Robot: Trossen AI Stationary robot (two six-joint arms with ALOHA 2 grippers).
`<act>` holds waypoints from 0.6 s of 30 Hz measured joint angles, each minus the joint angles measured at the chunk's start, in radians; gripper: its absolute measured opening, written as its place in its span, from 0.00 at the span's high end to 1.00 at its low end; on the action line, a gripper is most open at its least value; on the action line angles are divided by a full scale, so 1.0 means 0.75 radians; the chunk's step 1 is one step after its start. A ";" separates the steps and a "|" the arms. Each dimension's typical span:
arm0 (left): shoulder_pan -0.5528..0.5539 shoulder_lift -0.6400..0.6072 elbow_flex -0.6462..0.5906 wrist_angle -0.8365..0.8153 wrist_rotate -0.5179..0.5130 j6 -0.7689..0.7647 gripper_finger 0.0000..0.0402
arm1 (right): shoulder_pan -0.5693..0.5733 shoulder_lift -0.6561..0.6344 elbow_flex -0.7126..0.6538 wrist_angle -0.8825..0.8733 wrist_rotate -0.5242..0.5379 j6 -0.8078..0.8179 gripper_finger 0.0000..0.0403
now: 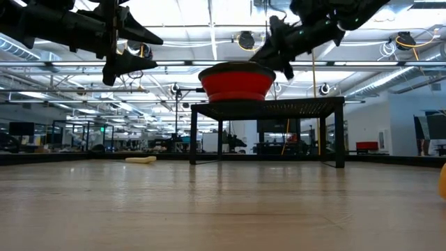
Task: Pick & Place Fruit
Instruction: Put the pear into the strainer bowl on the shelf
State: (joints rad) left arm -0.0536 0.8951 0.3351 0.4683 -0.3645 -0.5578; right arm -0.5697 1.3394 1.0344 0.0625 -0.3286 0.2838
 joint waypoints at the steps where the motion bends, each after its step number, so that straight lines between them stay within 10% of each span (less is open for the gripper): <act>1: 0.000 0.000 0.000 0.000 0.000 0.004 0.37 | 0.006 -0.019 0.001 0.005 -0.035 -0.015 0.70; 11: -0.002 0.000 0.000 0.000 0.004 0.039 0.37 | 0.205 -0.281 0.001 -0.286 -0.089 -0.262 0.98; 18: -0.010 0.000 0.001 0.000 0.035 0.076 0.37 | 0.406 -0.396 -0.012 -0.398 -0.017 -0.315 0.99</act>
State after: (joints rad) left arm -0.0612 0.8951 0.3355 0.4683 -0.3382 -0.5008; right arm -0.2654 1.0424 1.0257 -0.2357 -0.3412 0.0476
